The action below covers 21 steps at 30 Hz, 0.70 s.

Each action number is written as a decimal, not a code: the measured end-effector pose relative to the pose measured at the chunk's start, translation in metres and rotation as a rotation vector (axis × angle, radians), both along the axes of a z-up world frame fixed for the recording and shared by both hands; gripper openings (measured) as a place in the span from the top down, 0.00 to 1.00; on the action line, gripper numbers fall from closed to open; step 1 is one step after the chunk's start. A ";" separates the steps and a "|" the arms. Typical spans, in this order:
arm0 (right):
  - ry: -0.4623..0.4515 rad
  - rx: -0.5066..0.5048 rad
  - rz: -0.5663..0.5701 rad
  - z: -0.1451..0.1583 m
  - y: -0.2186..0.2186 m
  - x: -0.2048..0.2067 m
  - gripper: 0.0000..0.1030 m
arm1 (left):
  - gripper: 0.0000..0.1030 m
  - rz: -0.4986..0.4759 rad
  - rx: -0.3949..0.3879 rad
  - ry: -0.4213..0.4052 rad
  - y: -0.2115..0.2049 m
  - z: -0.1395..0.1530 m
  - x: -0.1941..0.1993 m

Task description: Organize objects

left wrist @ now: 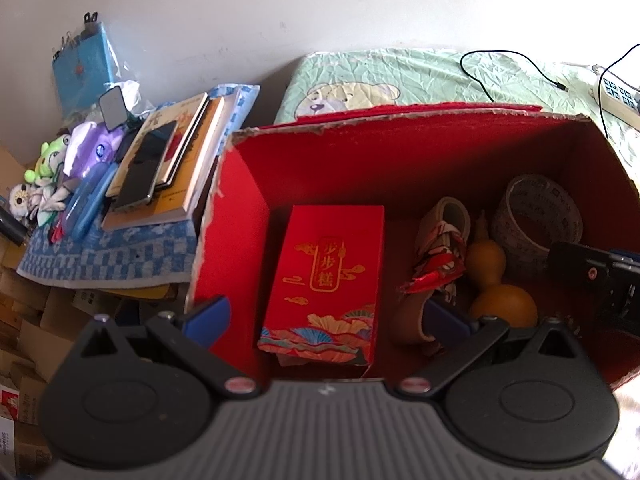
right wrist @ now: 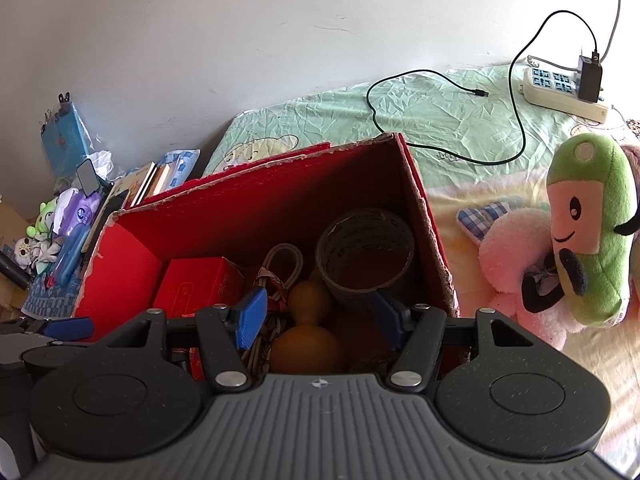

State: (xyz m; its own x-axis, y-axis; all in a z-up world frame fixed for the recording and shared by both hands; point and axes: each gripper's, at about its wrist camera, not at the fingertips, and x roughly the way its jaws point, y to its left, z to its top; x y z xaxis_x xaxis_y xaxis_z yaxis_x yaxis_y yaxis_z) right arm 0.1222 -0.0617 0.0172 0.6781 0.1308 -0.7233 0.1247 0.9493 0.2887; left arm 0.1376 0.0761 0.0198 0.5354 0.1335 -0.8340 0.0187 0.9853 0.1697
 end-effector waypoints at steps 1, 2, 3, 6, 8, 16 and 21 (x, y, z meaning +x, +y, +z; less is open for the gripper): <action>0.000 -0.003 0.001 0.000 0.000 0.000 0.39 | 0.00 0.000 -0.001 0.000 0.000 0.000 0.000; -0.001 -0.005 0.002 0.000 0.000 0.000 0.39 | 0.00 -0.001 -0.002 0.000 -0.001 -0.001 0.000; -0.001 -0.007 0.003 -0.001 0.000 0.000 0.39 | 0.00 -0.002 -0.003 0.000 -0.001 -0.001 0.000; -0.005 -0.018 0.009 -0.001 0.001 0.000 0.40 | 0.00 -0.003 -0.006 -0.002 -0.001 -0.002 -0.001; -0.005 -0.021 0.011 -0.001 0.001 0.000 0.40 | 0.00 -0.002 -0.010 0.000 -0.001 -0.003 -0.002; -0.006 -0.035 0.023 -0.002 0.003 -0.001 0.39 | 0.00 0.002 -0.027 0.011 0.002 -0.006 -0.003; -0.007 -0.050 0.032 -0.002 0.004 0.000 0.39 | 0.00 0.006 -0.035 0.012 0.003 -0.008 -0.006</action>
State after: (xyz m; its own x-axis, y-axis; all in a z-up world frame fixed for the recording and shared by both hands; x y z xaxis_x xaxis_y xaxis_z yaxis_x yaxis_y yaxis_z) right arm 0.1219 -0.0580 0.0152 0.6794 0.1162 -0.7245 0.0923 0.9660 0.2415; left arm 0.1319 0.0787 0.0122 0.5242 0.1078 -0.8448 0.0142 0.9907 0.1353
